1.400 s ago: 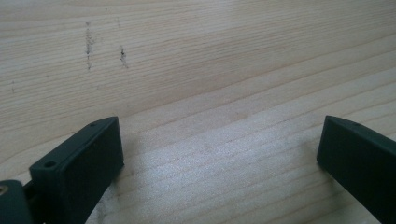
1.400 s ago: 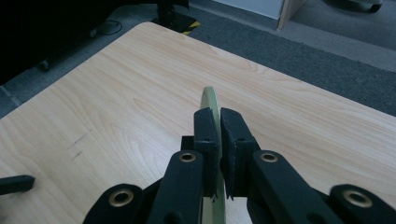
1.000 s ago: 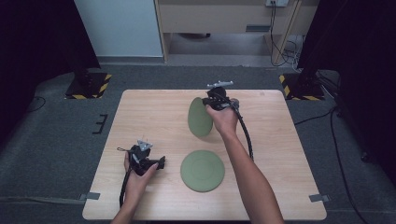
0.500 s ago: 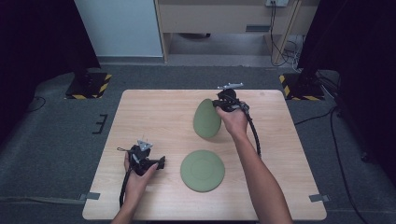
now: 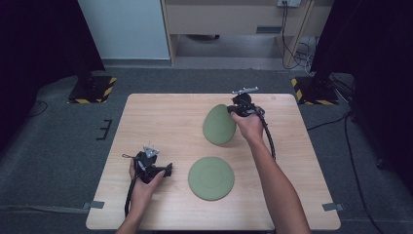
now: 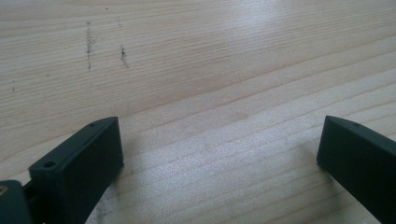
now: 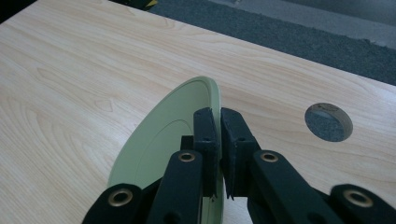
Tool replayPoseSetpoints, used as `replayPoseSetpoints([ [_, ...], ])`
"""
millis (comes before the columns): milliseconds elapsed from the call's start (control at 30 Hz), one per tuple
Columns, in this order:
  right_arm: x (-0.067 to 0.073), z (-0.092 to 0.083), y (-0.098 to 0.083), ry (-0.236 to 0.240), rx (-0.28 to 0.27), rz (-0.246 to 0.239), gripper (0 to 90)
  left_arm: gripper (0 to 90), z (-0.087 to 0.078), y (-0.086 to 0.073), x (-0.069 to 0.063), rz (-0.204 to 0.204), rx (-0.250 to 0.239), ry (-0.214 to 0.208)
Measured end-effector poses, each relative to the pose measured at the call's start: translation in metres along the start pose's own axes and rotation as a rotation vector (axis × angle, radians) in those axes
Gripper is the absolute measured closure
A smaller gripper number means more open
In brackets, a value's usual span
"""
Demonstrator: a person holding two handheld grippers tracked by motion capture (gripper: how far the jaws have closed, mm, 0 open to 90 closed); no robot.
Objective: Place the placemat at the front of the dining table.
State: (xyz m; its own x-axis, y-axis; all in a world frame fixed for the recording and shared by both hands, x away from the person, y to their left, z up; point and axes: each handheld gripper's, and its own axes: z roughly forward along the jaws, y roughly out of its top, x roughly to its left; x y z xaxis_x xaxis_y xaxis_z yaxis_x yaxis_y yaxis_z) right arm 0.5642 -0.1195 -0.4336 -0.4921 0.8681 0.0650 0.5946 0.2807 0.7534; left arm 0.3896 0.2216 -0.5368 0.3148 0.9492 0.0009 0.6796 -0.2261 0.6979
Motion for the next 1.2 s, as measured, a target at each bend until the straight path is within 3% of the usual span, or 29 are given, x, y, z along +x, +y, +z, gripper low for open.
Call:
replayPoseSetpoints([
  [1200,-0.037,0.02,-0.022,0.023,0.058,0.01,85.6,0.0,0.0,0.0,0.0,0.0,0.0,0.0],
])
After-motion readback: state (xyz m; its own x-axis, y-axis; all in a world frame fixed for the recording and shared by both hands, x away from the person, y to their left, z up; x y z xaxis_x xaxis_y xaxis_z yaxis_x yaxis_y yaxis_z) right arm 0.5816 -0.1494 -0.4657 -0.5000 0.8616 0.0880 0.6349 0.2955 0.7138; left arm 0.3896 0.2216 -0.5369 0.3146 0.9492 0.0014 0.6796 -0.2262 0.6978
